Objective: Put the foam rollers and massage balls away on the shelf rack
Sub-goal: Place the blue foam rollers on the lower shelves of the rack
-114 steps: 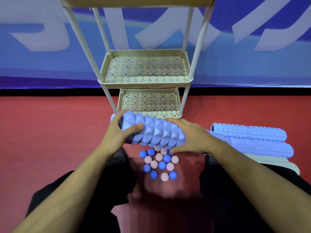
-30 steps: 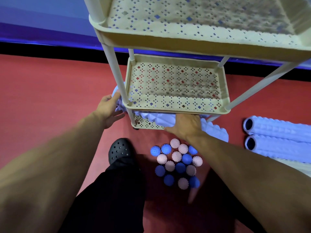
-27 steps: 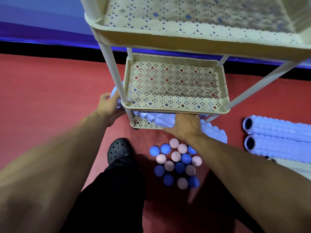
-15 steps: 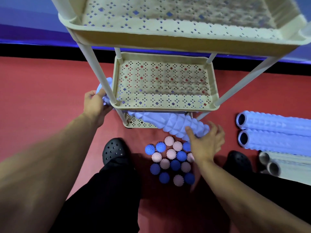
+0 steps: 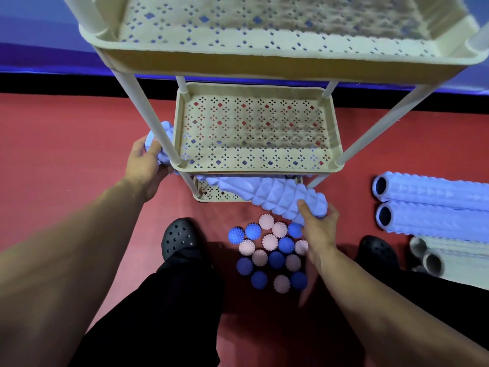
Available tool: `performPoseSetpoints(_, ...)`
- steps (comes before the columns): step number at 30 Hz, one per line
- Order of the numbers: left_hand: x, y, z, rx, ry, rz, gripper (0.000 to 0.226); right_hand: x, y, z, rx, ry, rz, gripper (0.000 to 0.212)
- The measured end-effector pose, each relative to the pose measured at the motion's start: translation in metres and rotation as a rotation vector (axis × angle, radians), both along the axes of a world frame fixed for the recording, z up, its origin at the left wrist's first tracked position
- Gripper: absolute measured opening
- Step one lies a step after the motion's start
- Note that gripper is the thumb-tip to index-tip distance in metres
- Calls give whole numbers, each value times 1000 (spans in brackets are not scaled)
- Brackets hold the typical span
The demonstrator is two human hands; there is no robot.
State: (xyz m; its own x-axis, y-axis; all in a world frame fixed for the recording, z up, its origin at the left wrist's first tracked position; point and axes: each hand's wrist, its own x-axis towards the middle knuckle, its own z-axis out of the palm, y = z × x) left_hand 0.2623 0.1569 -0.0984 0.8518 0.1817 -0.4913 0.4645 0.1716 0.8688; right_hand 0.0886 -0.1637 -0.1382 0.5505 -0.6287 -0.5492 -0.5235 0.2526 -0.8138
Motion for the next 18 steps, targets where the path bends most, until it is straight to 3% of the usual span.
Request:
performPoseSetpoints(3,0,10,-1,9,-35,-12,43,5,7,1,-47,-13,-10,73)
performPoseSetpoints(18,-1,17,5,-26,-63,82,33,11,28,9,-100,-17,-21,58)
